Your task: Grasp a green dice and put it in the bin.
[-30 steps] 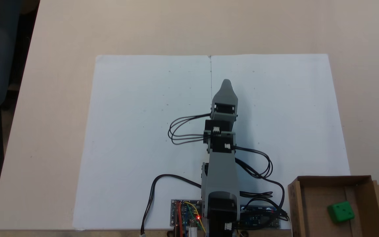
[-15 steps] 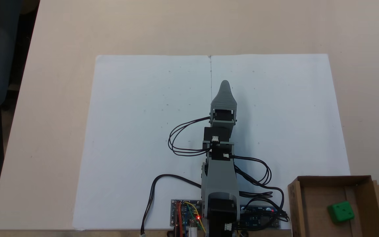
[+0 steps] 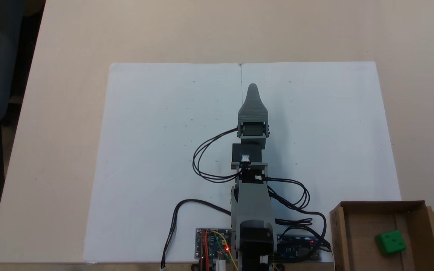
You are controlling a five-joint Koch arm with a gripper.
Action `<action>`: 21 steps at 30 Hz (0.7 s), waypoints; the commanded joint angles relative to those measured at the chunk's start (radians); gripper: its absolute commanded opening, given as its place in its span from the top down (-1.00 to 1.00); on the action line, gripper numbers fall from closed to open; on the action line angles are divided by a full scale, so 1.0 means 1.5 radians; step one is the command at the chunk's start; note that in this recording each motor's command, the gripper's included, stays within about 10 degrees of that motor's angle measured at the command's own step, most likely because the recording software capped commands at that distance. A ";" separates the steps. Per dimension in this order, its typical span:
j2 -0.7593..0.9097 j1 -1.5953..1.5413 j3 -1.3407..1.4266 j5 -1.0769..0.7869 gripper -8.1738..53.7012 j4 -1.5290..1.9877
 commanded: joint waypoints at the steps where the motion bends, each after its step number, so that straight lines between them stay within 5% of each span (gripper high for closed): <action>1: 0.077 0.000 0.046 -0.034 -0.66 -0.112; 21: 0.076 0.021 0.046 -0.034 -0.70 -0.312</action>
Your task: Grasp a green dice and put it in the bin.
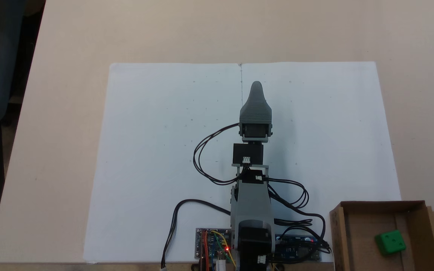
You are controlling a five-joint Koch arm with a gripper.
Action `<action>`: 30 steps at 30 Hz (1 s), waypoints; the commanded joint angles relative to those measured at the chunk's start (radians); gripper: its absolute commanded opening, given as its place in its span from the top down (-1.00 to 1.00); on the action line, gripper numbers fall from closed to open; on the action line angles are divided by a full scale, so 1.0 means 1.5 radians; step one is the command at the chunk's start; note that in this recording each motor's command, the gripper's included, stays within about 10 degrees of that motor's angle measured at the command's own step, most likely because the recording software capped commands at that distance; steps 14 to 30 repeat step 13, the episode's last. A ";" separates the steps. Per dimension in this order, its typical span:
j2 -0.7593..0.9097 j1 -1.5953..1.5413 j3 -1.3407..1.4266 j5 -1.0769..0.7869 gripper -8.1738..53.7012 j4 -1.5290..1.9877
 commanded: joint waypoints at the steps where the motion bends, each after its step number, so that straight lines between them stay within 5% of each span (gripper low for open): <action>1: 0.076 0.003 0.046 -0.032 -0.70 -0.115; 30: 0.076 0.003 0.046 -0.032 -0.70 -0.125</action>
